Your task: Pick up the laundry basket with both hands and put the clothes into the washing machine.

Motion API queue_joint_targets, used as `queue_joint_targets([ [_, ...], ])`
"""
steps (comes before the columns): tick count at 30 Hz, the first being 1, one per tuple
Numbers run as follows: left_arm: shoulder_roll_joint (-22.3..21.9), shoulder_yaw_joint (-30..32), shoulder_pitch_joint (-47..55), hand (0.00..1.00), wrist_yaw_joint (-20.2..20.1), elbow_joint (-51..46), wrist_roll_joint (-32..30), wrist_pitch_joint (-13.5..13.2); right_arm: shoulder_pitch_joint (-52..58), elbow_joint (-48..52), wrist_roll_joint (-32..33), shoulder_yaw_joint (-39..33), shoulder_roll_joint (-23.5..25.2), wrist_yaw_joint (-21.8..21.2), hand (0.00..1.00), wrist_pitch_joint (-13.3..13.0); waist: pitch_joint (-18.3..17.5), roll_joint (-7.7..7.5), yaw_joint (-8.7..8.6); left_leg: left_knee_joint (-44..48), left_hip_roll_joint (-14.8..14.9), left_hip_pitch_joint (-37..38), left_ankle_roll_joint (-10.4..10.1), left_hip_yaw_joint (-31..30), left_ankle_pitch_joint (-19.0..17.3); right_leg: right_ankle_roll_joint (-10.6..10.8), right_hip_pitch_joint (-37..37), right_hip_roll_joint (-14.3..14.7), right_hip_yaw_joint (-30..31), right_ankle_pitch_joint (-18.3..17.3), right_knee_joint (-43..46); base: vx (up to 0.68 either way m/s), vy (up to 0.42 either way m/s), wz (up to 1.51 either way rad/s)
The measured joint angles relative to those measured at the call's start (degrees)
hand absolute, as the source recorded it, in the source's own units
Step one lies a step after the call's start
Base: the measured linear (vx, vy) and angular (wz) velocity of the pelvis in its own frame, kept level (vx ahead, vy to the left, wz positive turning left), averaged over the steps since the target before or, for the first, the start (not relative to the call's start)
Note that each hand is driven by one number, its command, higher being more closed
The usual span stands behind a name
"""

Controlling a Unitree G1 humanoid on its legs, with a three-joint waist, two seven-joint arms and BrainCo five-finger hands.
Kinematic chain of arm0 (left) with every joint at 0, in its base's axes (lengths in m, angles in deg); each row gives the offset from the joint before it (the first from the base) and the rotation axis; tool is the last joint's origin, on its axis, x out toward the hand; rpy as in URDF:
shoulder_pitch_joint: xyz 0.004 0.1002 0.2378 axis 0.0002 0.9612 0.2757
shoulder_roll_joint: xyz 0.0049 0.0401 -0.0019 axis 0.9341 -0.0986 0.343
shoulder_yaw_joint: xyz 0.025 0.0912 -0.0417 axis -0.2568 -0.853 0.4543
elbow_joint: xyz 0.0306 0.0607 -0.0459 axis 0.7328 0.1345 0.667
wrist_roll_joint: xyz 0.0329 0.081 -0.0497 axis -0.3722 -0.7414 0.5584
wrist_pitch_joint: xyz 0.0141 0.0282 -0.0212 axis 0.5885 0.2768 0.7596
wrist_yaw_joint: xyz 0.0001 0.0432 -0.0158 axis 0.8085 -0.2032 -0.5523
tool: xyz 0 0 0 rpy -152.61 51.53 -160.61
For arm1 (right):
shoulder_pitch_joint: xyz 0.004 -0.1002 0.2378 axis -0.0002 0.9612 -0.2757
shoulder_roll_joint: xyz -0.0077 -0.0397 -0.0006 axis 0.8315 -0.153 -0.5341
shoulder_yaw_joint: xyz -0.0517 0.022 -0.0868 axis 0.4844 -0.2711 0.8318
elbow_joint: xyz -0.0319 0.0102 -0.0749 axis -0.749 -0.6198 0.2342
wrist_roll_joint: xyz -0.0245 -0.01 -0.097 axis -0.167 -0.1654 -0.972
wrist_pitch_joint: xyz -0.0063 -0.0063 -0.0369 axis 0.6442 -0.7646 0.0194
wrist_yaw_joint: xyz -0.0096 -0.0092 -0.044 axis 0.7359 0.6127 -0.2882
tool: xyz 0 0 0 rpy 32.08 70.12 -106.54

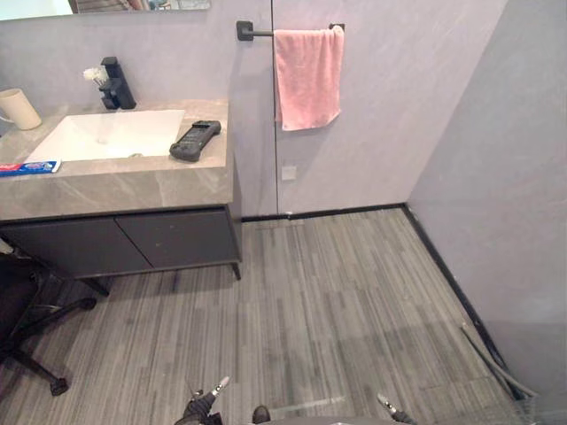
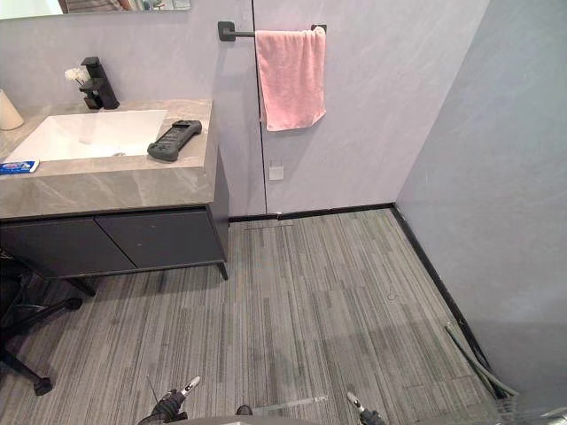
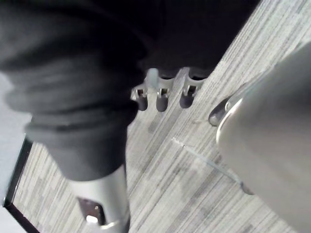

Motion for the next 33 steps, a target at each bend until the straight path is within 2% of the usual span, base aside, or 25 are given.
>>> queue_joint_targets([
  [8,0.6,-4.1,-0.1,0.0,-0.2,0.7,0.1,-0.1,-0.2,-1.2,-0.4,0.7,-1.4,-1.1,0.0,0.1,0.6,1.06,-0.97,0.0,0.0,-0.1,-0.3,-1.0,-0.2,1.3,0.0,0.1,-0.2,-0.8,-0.1,-0.04,-0.013,0.04],
  [15,1.4,-5.6,-0.2,0.0,-1.3,1.0,0.3,-0.1,-0.8,-1.2,-0.5,3.5,-1.6,-1.1,0.0,-0.2,1.0,0.45,-1.24,0.0,-0.3,-0.2,-0.2,-0.2,-0.3,1.3,-0.4,-0.2,1.1,-0.9,-0.2,0.02,0.003,-0.08],
  [17,1.7,-5.5,-0.6,0.0,-1.4,0.8,1.3,0.0,-1.9,-1.2,-0.7,3.7,-1.8,-1.1,0.0,-0.1,1.9,0.1,-1.07,0.0,-0.4,0.2,0.6,1.4,-0.9,2.0,-1.5,-0.4,2.8,-1.6,1.7,0.03,0.004,-0.36],
  [18,1.8,-5.3,-0.6,0.0,-1.5,0.5,2.1,0.0,-2.4,-0.8,-1.5,4.0,-1.4,-1.1,0.0,-0.2,2.5,-0.05,-1.14,0.0,-0.5,0.4,0.4,2.3,-1.6,3.6,-2.3,-0.9,3.7,-2.5,4.3,0.05,-0.004,-0.31],
  [19,1.8,-5.2,-0.8,0.0,-1.5,0.4,2.9,-0.1,-2.8,-0.2,-2.0,3.8,-1.2,-1.1,0.0,-0.1,3.9,0.57,-1.52,0.1,-0.6,1.4,0.5,2.5,-1.6,4.5,-3.5,-0.9,5.3,-3.0,9.2,0.04,-0.004,-0.19],
  [20,1.8,-5.1,-1.0,0.0,-1.6,0.4,3.4,-0.1,-2.8,1.0,-2.0,3.9,-1.2,-1.1,0.0,-0.2,5.0,0.16,-1.57,0.1,-0.3,2.1,0.7,2.3,-1.7,4.6,-5.4,-0.6,6.4,-3.1,14.2,0.03,-0.007,0.02],
  [21,1.8,-4.6,-1.1,0.0,-1.7,0.4,3.4,-0.1,-2.6,1.3,-2.0,3.9,-1.2,-1.1,0.0,-0.2,5.1,0.86,-1.53,0.2,0.2,2.4,0.8,2.1,-1.8,4.4,-6.7,-0.5,7.2,-3.3,17.5,0.01,-0.008,0.16],
  [22,1.6,-3.9,-1.2,0.0,-2.0,0.4,3.5,-0.1,-2.4,1.6,-2.0,3.9,-1.0,-1.1,0.0,-0.2,5.6,1.02,-1.37,0.4,0.5,2.7,1.2,2.0,-2.1,2.9,-8.3,-0.4,8.1,-4.0,21.5,0.06,-0.01,0.22],
  [23,1.7,-3.1,-1.2,0.0,-2.5,0.4,3.6,0.0,-1.9,2.1,-2.1,4.0,-0.9,-1.1,0.0,-0.2,5.3,0.33,-1.17,0.4,0.7,3.1,0.8,1.5,-2.5,2.1,-10.0,-2.0,8.4,-4.9,25.2,0.07,-0.019,0.27],
  [26,1.8,-2.3,-0.7,0.0,-2.5,0.5,3.9,0.0,-1.3,2.6,-2.1,3.3,-0.4,-1.1,0.0,-0.1,4.7,0.04,-1.34,0.4,2.3,3.0,-0.7,-0.8,-2.7,2.7,-11.2,-6.9,9.1,-4.5,25.1,0.06,-0.099,0.35],
  [28,2.6,-2.2,-0.1,0.0,-2.6,0.4,3.9,0.0,-1.0,1.8,-2.6,3.3,-0.2,-1.1,0.0,0.3,3.3,-1.33,-1.26,0.5,2.9,2.2,-2.5,-1.7,-2.6,6.8,-10.3,-8.7,10.0,-2.1,18.7,0.06,-0.22,0.34],
  [29,3.5,-1.6,0.4,0.0,-2.6,0.4,4.0,0.0,-0.9,0.1,-2.7,3.3,0.1,-1.1,0.0,0.7,2.2,-2.93,-1.21,0.5,2.8,2.0,-4.0,-2.3,-2.1,7.4,-9.0,-9.6,8.8,1.0,13.0,0.1,-0.359,0.19],
  [30,3.6,-0.8,0.8,0.0,-2.5,0.5,4.5,0.1,-1.0,-0.9,-3.0,3.4,0.1,-1.1,0.0,0.9,1.4,-3.36,-1.17,1.1,3.8,1.7,-5.3,-2.8,-2.0,8.9,-7.2,-9.0,7.7,-0.5,9.6,0.13,-0.465,0.13],
  [31,3.4,-0.7,0.8,0.0,-2.5,0.6,4.6,0.0,-1.2,-1.1,-3.3,3.4,-0.1,-1.1,0.0,0.9,1.3,-2.92,-1.2,2.4,4.8,1.0,-5.9,-3.0,-2.4,8.4,-6.6,-8.1,7.3,-0.9,8.3,0.11,-0.394,-0.06],
  [32,2.9,-0.7,0.7,0.0,-2.5,0.7,5.5,0.0,-1.8,-1.2,-3.8,3.6,-1.0,-1.1,0.0,0.9,1.4,-1.64,-1.12,5.9,6.9,-0.4,-7.2,-3.5,-3.4,7.7,-5.6,-5.9,6.8,-0.8,6.7,0.07,-0.39,-0.04],
  [33,2.1,-0.7,0.7,0.0,-2.5,0.8,5.8,0.0,-2.2,-0.9,-4.4,4.3,-2.2,-1.1,0.0,0.7,1.7,0.25,-1.36,9.4,9.7,-1.9,-8.5,-4.8,-4.3,6.3,-4.9,-3.3,5.9,-0.5,6.4,0.02,-0.234,-0.04],
])
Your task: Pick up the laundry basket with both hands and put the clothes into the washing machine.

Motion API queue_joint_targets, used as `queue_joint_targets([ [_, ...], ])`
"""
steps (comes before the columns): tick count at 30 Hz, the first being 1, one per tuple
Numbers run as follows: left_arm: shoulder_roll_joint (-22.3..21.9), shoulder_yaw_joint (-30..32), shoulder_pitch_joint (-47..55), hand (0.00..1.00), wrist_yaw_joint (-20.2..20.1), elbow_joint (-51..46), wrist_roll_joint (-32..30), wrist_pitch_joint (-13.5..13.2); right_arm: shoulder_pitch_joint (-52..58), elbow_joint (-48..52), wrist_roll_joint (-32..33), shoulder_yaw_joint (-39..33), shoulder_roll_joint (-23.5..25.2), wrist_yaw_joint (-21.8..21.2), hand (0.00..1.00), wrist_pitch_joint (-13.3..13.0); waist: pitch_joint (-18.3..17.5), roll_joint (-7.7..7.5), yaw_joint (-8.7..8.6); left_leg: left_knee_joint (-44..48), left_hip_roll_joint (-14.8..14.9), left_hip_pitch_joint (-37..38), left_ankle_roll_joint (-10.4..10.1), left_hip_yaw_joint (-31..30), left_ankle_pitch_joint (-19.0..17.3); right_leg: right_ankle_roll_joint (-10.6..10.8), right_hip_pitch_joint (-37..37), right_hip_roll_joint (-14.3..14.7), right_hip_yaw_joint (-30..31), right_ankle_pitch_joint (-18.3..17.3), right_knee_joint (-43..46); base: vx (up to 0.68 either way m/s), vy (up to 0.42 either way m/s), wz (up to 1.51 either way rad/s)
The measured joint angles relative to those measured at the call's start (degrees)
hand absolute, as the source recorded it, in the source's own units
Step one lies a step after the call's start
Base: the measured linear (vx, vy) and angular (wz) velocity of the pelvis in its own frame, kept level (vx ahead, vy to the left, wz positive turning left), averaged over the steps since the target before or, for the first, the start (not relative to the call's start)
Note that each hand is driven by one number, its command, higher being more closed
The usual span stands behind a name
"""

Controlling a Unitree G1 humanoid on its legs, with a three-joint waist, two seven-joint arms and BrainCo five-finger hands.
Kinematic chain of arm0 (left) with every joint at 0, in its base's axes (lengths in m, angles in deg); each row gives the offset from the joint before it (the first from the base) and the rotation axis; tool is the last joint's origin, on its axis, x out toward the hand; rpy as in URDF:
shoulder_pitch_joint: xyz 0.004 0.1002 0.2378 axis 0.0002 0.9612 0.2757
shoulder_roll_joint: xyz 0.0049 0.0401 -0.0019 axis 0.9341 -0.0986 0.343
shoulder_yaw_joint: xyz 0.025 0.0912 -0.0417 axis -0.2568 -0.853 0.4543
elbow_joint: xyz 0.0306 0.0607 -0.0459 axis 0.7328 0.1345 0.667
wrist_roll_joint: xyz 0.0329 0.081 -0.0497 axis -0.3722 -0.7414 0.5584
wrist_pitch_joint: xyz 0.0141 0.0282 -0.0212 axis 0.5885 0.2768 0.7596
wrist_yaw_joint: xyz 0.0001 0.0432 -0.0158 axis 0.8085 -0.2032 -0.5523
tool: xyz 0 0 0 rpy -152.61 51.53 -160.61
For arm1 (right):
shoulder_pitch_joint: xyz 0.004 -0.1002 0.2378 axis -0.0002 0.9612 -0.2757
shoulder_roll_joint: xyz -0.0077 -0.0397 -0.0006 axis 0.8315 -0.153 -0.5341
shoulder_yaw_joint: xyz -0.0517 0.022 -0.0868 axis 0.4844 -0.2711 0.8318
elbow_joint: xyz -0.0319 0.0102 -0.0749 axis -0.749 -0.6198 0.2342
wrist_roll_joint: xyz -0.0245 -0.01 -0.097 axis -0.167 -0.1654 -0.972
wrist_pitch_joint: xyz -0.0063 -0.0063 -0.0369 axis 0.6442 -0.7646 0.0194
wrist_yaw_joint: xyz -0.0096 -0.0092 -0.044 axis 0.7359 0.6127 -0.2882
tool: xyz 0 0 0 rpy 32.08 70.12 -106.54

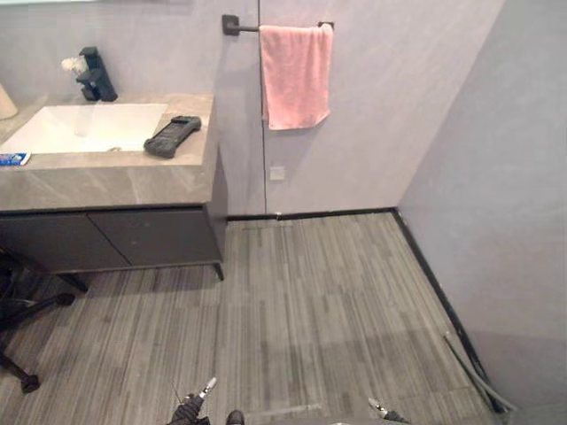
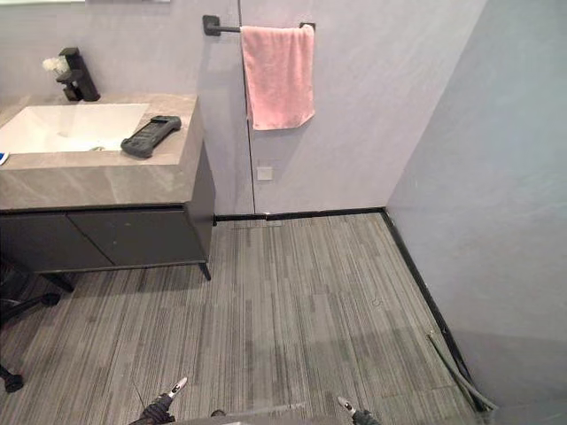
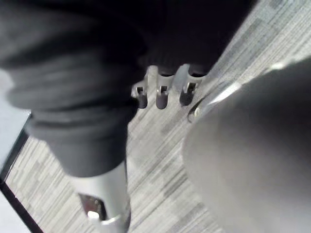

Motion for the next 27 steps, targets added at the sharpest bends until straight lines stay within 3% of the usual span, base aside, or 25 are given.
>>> queue_joint_targets([
  [1,-0.3,0.0,0.0,0.0,0.0,0.1,0.3,0.0,0.0,0.0,-0.1,0.5,-0.5,0.0,0.0,-0.1,0.2,0.15,0.0,1.1,0.9,-0.4,-0.3,-0.3,-0.2,-0.4,0.1,0.9,-0.2,0.0,0.1,0.02,-0.335,0.07],
  [3,-1.0,0.0,-0.1,0.0,0.0,0.0,1.1,0.0,0.0,0.0,-0.5,2.1,-1.6,0.0,0.0,-0.3,0.9,1.85,-0.09,5.7,3.9,-1.7,-0.4,-2.0,-0.2,-1.2,1.9,3.8,-2.3,0.1,0.8,-0.05,-0.32,0.26],
  [5,-1.2,-0.1,-0.1,0.0,0.1,-0.2,1.1,-0.1,0.0,0.0,-0.5,2.5,-1.9,0.1,0.0,-0.3,0.9,1.93,0.1,7.0,4.6,-2.1,0.3,-1.0,0.2,-3.7,2.3,4.4,-3.8,-1.0,1.6,-0.09,-0.21,0.3],
  [7,-1.4,0.0,-0.2,0.0,0.1,-0.3,1.0,0.0,0.0,-0.1,-0.4,2.6,-2.1,0.1,0.0,-0.3,1.0,2.27,0.04,7.4,4.8,-2.2,0.3,0.9,0.1,-4.5,2.3,4.6,-4.9,-1.5,2.0,-0.08,-0.118,0.22],
  [9,-1.4,0.0,-0.3,0.0,0.1,-0.5,1.0,0.0,-0.1,-0.5,-0.5,2.6,-2.0,0.1,0.0,-0.4,1.3,1.77,0.3,11.3,2.3,-2.6,-0.6,0.8,-2.4,-4.8,2.2,3.4,-4.7,-1.5,2.1,-0.08,-0.027,0.03],
  [12,-1.4,0.0,-0.2,0.0,0.1,-0.3,0.8,0.2,-0.2,-0.3,-0.4,2.4,-1.7,0.0,0.0,-0.5,1.3,1.7,0.02,10.6,-0.5,-1.0,1.8,2.5,-6.0,-4.2,2.1,2.1,-4.3,-1.1,2.0,-0.08,0.081,-0.01],
  [13,-1.4,0.1,-0.1,0.0,0.0,-0.4,0.8,0.3,0.0,-0.4,-0.4,2.4,-1.7,0.1,0.0,-0.4,1.2,1.2,0.18,7.7,-1.3,0.5,2.0,3.0,-5.8,-3.8,1.9,2.0,-3.7,-1.0,1.9,-0.05,0.071,-0.21],
  [18,-0.7,1.3,0.2,0.0,0.0,0.4,-0.7,0.4,1.2,-0.4,-0.4,2.4,-0.6,0.1,0.0,-0.3,0.5,-0.05,-0.42,-8.5,-4.5,6.6,3.8,4.5,2.4,-2.3,2.3,0.6,-1.9,2.7,-4.1,-0.05,0.093,-0.15],
  [27,0.3,-1.2,-0.6,0.0,0.0,1.9,-1.2,0.4,3.4,-0.4,-2.2,3.7,-1.1,0.0,0.0,-0.1,0.3,-0.12,-1.01,-9.3,-5.3,7.0,3.9,4.4,2.7,-1.5,4.1,0.0,-1.5,4.3,-7.4,-0.01,0.025,0.0],
])
